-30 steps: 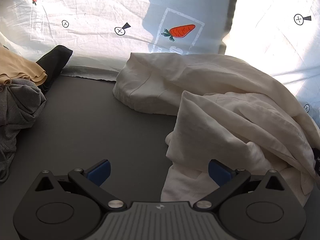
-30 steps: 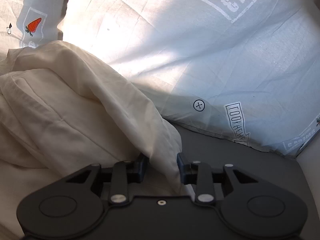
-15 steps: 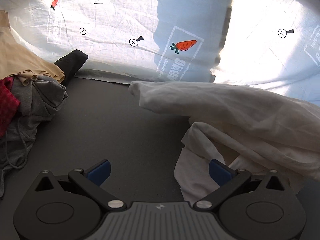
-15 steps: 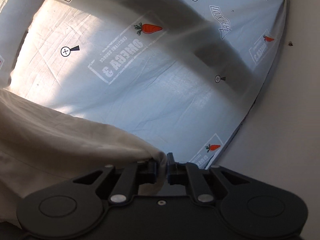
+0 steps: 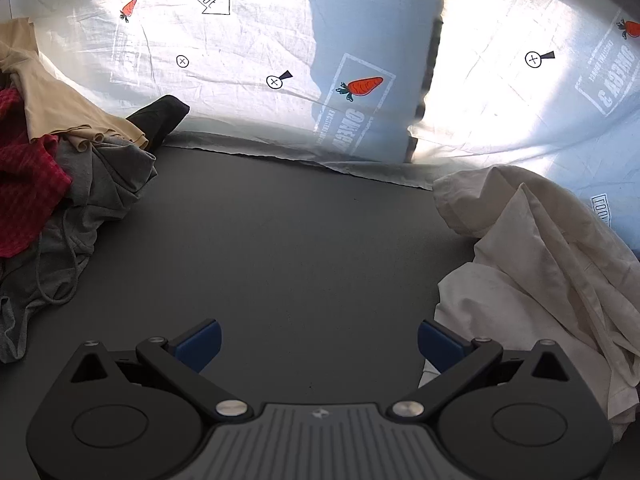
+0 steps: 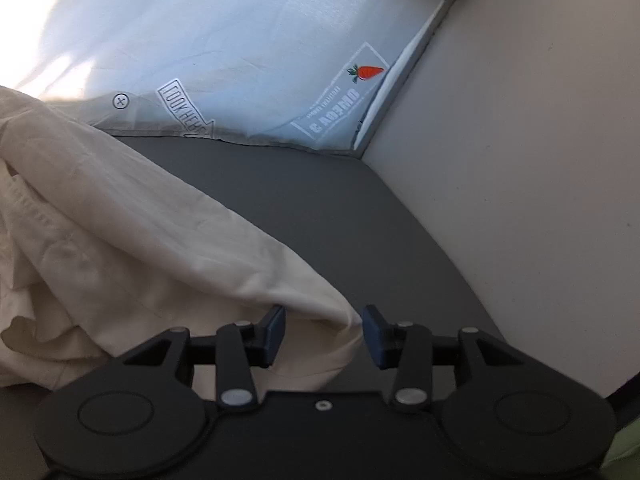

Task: Fold clothes
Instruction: 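Move both grippers toward the crumpled cream-white trousers, then grasp the trousers fabric with the right gripper, lift, then release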

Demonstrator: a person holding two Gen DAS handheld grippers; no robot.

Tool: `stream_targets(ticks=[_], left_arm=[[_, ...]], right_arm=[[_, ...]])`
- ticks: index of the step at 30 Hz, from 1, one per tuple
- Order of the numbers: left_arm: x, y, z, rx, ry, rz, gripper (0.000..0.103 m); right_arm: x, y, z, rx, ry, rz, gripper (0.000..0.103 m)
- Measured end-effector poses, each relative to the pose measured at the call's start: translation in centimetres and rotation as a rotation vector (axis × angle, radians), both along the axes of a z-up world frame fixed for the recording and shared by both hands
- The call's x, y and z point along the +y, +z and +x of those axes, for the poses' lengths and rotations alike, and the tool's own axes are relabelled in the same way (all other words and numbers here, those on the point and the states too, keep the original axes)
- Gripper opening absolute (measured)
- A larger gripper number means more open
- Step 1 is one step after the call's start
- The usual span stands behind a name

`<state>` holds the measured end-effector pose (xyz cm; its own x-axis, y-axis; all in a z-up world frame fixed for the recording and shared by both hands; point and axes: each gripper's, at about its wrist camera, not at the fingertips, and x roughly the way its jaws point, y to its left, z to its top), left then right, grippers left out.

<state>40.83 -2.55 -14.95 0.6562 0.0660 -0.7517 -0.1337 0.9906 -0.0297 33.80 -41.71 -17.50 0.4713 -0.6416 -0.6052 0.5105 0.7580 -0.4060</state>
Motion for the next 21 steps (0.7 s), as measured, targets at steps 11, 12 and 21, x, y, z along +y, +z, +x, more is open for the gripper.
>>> stream_targets(ticks=[11,12,21], left_arm=[[-3.0,-0.9,1.7,0.014,-0.081,-0.021,0.103],[-3.4,-1.1,2.3,0.017,-0.097,-0.038,0.103],[-9.8,-1.7,8.0,0.004,-0.236,-0.077,0.103]], right_arm=[[9.8,1.6,7.8,-0.093,0.459,-0.060,0.064],[10.1,1.6,8.5,-0.097,0.479,-0.054,0.064],[9.7,1.2,12.6,-0.123,0.529,-0.022,0.009]])
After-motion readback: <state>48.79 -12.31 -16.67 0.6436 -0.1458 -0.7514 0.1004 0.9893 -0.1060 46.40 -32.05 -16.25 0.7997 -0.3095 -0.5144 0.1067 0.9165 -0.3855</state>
